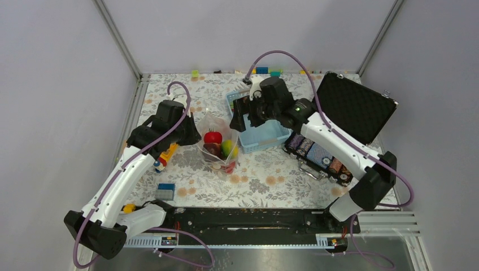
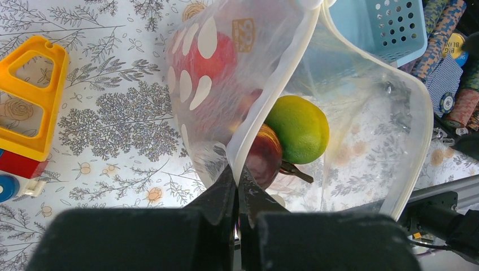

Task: Place the food in the zip-top bag and seal the zipper
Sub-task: Pick up the fake fruit from the bin.

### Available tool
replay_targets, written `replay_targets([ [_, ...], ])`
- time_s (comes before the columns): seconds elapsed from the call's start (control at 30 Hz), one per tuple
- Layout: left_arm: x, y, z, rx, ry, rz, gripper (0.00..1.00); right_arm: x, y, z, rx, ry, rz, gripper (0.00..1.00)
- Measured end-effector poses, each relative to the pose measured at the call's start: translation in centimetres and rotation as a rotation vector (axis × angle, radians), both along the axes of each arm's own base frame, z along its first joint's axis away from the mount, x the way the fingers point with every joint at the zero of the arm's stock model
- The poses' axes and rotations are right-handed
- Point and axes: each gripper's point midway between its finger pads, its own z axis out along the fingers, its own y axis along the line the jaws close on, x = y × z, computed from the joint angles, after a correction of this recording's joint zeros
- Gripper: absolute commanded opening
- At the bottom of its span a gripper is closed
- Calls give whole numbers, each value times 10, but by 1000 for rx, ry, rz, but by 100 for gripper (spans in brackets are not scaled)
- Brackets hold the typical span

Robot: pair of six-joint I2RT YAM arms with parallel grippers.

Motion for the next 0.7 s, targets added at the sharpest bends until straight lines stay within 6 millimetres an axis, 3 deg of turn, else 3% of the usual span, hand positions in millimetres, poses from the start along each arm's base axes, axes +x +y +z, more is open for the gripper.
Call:
replay_targets([
  [0.17,0,0,0,0,0,-5,0,23,-36,17,-4,-109,-133,100],
  [0.3,-1,-1,0,-3,1,-8,0,50,-59,7,-60,-143,-265,99],
  [0.53,-1,-3,0,-12,4,-16,0,121,-80,-60,-227,-65,-497,100],
  [0.7,-2,-4,0,-15,7,-19,0,159,-84,-108,-307,-10,-621,100],
])
